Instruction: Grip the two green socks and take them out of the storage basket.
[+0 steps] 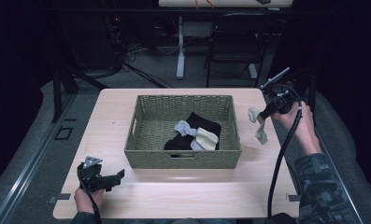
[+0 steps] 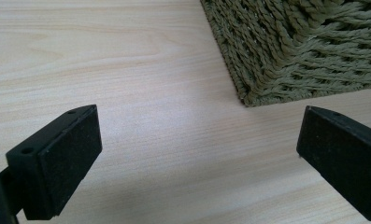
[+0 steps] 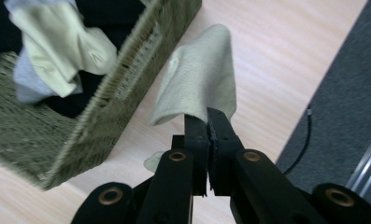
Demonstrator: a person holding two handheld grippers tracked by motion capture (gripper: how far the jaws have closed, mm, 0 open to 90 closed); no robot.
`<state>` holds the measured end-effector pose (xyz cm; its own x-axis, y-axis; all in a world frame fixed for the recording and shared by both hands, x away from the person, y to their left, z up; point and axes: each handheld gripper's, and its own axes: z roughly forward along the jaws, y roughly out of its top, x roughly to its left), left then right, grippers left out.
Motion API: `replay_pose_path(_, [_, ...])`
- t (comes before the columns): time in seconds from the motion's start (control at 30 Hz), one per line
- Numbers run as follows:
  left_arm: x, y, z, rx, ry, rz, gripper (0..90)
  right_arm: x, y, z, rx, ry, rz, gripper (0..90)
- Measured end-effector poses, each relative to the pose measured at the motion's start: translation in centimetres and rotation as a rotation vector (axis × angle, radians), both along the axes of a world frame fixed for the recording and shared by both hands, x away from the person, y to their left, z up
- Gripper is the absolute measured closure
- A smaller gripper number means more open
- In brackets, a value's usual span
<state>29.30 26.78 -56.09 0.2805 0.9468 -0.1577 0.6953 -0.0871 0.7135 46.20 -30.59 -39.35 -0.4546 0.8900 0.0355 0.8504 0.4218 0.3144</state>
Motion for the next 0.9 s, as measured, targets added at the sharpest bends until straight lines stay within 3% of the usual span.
replay_pose_path(0.03, [0.0,0.0,0.0,0.000,0.000,0.000,0.0,0.0,0.0,0.0,0.000,0.000,0.000,88.5])
replay_pose_path(0.07, [0.0,0.0,0.0,0.000,0.001,-0.001,0.0,0.0,-0.1,-1.6,0.012,0.019,-0.006,88.5])
replay_pose_path(0.1, [0.0,0.0,0.0,0.000,0.001,-0.001,0.0,0.0,-0.1,-1.6,0.012,0.019,-0.006,88.5])
replay_pose_path(0.17, [0.0,0.0,0.0,0.001,0.000,-0.001,0.0,0.0,-0.1,-3.8,0.013,0.035,-0.016,88.5])
replay_pose_path(0.23, [0.0,0.0,0.0,0.000,0.001,-0.001,0.0,0.0,-0.1,-4.5,0.028,0.037,-0.020,88.5])
replay_pose_path(0.27, [0.0,0.0,0.0,0.001,0.001,-0.001,0.0,0.1,-0.1,-5.8,0.023,0.051,-0.025,88.5])
replay_pose_path(0.3, [0.0,0.0,0.0,0.001,0.001,-0.001,0.0,0.1,-0.1,-5.8,0.023,0.051,-0.025,88.5])
replay_pose_path(0.33, [0.0,0.0,0.0,0.001,0.005,-0.003,0.0,0.1,-0.1,-7.2,0.021,0.056,-0.040,88.4])
replay_pose_path(0.37, [0.0,0.0,0.0,0.001,0.005,-0.003,0.0,0.1,-0.1,-7.2,0.021,0.056,-0.040,88.4])
replay_pose_path(0.47, [0.0,0.0,0.0,0.001,0.005,-0.003,0.0,0.1,-0.1,-9.2,0.037,0.061,-0.063,88.2])
replay_pose_path(0.57, [0.0,0.1,0.0,0.001,0.006,-0.003,0.0,0.1,-0.3,-9.8,0.036,0.075,-0.050,86.6])
replay_pose_path(0.6, [0.0,0.0,0.0,0.000,0.003,0.000,0.0,0.0,-0.3,-10.5,0.044,0.070,-0.070,83.8])
replay_pose_path(0.63, [0.0,0.0,0.0,0.000,0.003,0.000,0.0,0.0,-0.3,-10.5,0.044,0.070,-0.070,83.8])
replay_pose_path(0.67, [0.0,0.0,0.0,0.001,0.006,-0.005,0.0,0.0,-0.6,-10.7,0.048,0.080,-0.068,75.5])
replay_pose_path(0.73, [0.0,0.0,-0.1,0.003,0.002,0.000,0.0,-0.1,-0.6,-10.7,0.049,0.079,-0.074,71.8])
replay_pose_path(0.87, [0.0,0.0,0.0,0.004,0.002,0.002,0.0,-1.0,-1.3,-8.9,0.074,0.041,-0.072,46.4])
replay_pose_path(0.9, [0.0,0.0,0.0,0.004,0.002,0.002,0.0,-1.0,-1.3,-8.9,0.074,0.041,-0.072,46.4])
